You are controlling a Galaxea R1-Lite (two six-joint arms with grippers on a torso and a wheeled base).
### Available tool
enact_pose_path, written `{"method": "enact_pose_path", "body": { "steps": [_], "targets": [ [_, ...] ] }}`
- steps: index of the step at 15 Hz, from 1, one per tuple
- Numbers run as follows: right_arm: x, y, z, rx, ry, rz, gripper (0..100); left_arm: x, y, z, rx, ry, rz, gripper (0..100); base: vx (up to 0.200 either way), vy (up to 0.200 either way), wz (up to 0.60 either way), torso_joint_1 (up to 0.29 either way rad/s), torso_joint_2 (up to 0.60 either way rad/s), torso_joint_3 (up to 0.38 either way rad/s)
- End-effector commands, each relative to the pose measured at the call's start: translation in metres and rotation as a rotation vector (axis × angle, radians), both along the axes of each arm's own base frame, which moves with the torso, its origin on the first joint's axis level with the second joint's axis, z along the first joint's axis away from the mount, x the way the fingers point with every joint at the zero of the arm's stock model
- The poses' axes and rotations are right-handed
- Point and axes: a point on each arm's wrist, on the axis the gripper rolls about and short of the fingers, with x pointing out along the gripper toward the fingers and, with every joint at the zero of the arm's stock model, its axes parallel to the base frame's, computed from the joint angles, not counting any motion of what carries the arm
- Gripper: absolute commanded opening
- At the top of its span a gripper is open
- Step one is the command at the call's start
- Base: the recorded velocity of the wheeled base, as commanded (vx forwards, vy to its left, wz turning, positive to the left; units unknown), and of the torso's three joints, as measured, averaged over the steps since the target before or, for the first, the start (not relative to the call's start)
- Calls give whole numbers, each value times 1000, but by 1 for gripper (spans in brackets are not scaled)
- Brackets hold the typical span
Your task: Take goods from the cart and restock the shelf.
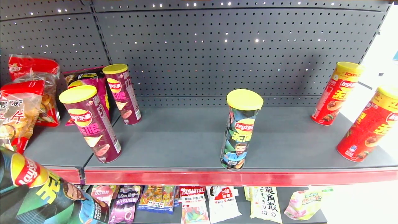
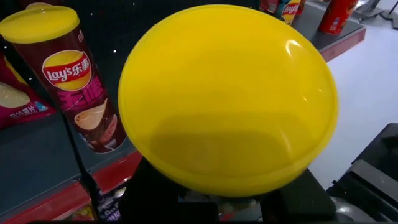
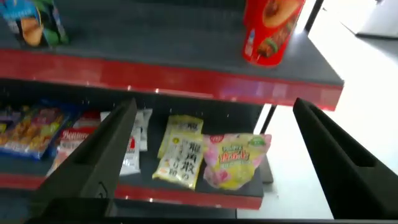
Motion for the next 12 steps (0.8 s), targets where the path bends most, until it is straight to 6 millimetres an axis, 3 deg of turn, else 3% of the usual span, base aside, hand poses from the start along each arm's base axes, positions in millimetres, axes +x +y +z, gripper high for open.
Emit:
{"method": "enact_pose_path", "body": {
  "steps": [1,12],
  "targets": [
    [2,0,-7,1,17,12,100,-1,0,0,0,-7,4,0,0,0,0,0,0,0],
    [7,-1,-15,101,-8,-26,100,-4,0,-1,-4,-12,-13,0,0,0,0,0,0,0]
  ]
}}
